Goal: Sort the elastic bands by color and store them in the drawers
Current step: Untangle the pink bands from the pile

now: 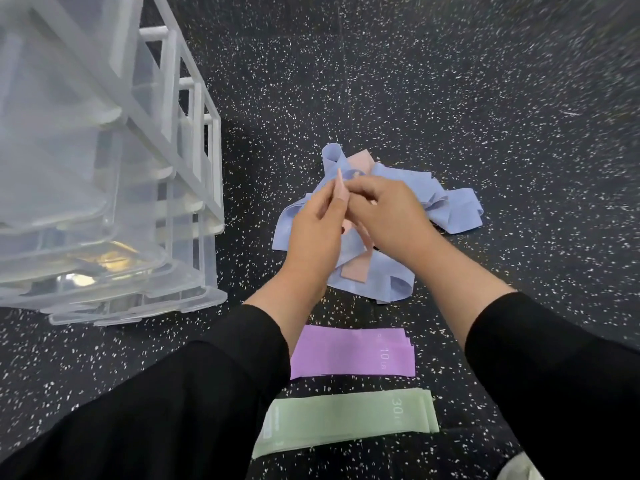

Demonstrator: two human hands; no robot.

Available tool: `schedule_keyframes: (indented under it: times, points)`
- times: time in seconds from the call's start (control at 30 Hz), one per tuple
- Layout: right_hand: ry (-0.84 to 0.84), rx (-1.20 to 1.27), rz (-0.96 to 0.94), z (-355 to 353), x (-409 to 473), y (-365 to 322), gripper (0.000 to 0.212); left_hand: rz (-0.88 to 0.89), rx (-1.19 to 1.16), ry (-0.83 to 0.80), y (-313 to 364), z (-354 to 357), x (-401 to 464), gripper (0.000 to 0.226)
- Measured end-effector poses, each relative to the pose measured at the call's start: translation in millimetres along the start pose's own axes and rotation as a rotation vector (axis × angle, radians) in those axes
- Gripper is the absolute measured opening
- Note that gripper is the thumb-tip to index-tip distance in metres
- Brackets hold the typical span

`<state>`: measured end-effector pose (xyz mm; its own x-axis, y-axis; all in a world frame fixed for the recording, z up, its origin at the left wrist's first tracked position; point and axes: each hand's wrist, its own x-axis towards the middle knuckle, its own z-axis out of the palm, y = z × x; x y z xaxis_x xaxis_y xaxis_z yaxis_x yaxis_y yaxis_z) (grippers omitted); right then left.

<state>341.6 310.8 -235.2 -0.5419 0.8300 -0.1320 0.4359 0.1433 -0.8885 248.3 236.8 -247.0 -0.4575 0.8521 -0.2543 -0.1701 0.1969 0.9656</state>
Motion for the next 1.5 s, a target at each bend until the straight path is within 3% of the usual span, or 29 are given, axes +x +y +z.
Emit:
schedule_keyframes:
  times: [0.13,0.27,0.43,0.57,0.67,0.87,0.93,1.0,1.13,1.3,1.5]
  points:
    - [-0.139,0.030,0.005,10.0,-9.2,9.7,0.029,-0.122,-0.032,0.037,-17.3,-18.9,5.1,0.028]
    - [-0.013,0.097,0.134,14.9,-9.8,37.5,0.028,-0.180,0.070,0.218,-31.7,-36.3,14.3,0.032]
    - [0.071,-0.347,0.309,-2.6,4.2,95.5,0.023,-0.147,0.142,0.160,-33.4,-46.4,23.1,0.032]
    - [0.068,-0.438,0.290,-12.8,21.7,110.9,0.035,-0.185,0.061,0.151,-36.3,-47.7,34.1,0.019]
    - [0.019,-0.577,0.218,-10.0,36.1,119.2,0.011,-0.230,0.004,0.130,-40.4,-48.8,36.9,0.019]
    - [0.039,-0.850,0.224,6.6,56.0,122.4,0.035,-0.264,-0.012,0.040,-47.0,-47.3,36.2,0.029]
    - [0.061,-0.883,0.265,10.6,58.9,123.7,0.030,-0.272,-0.025,0.029,-48.1,-45.1,35.7,0.035]
    - [0.088,-0.815,0.265,10.9,59.5,128.6,0.026,-0.275,-0.029,0.039,-49.0,-43.1,36.2,0.036]
    - [0.113,-0.450,0.251,-1.6,54.6,125.1,0.022,-0.274,-0.027,0.067,-46.2,-41.2,37.7,0.034]
    - [0.162,-0.295,0.246,-28.6,47.6,102.2,0.031,-0.246,-0.047,0.110,-38.8,-40.8,38.3,0.026]
    - [0.290,-0.026,0.216,-50.9,28.2,81.8,0.027,-0.187,-0.042,0.134,-20.1,-37.5,26.6,0.026]
